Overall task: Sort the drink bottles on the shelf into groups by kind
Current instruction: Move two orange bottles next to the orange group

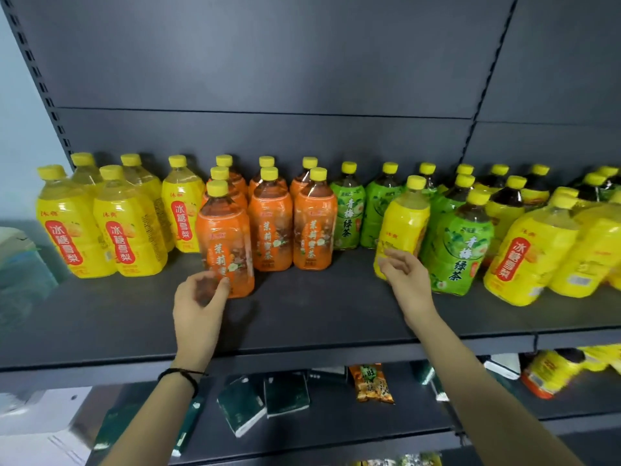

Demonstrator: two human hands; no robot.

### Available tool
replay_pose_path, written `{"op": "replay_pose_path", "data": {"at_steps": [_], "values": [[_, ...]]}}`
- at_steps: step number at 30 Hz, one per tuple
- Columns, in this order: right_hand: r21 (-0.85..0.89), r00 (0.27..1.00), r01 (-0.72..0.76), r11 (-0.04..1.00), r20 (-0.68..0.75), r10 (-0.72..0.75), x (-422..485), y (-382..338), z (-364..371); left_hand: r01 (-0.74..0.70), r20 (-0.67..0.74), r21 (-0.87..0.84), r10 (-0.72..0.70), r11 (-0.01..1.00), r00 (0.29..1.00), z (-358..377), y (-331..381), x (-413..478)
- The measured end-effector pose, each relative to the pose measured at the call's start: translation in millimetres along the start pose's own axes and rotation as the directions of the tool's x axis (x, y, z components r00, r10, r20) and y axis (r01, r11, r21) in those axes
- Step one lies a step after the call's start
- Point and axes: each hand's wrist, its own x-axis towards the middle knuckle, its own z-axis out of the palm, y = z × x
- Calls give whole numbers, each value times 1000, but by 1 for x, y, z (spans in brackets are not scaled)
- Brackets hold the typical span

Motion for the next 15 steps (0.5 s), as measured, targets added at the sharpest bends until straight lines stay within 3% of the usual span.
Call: {"op": "replay_pose_path", "data": {"at_steps": [4,9,15], "values": [[-8,999,26,1000,32,-26,-19,-3,-77,55,100,-35,-51,998,994,38,30,-57],[-73,996,33,997,84,-27,-31,7,-167,16,268,-69,3,997,963,105,66,-124],[-90,993,-14,996,116,25,-17,19,-231,43,387,-137,14,990,922,184,101,-164]]}}
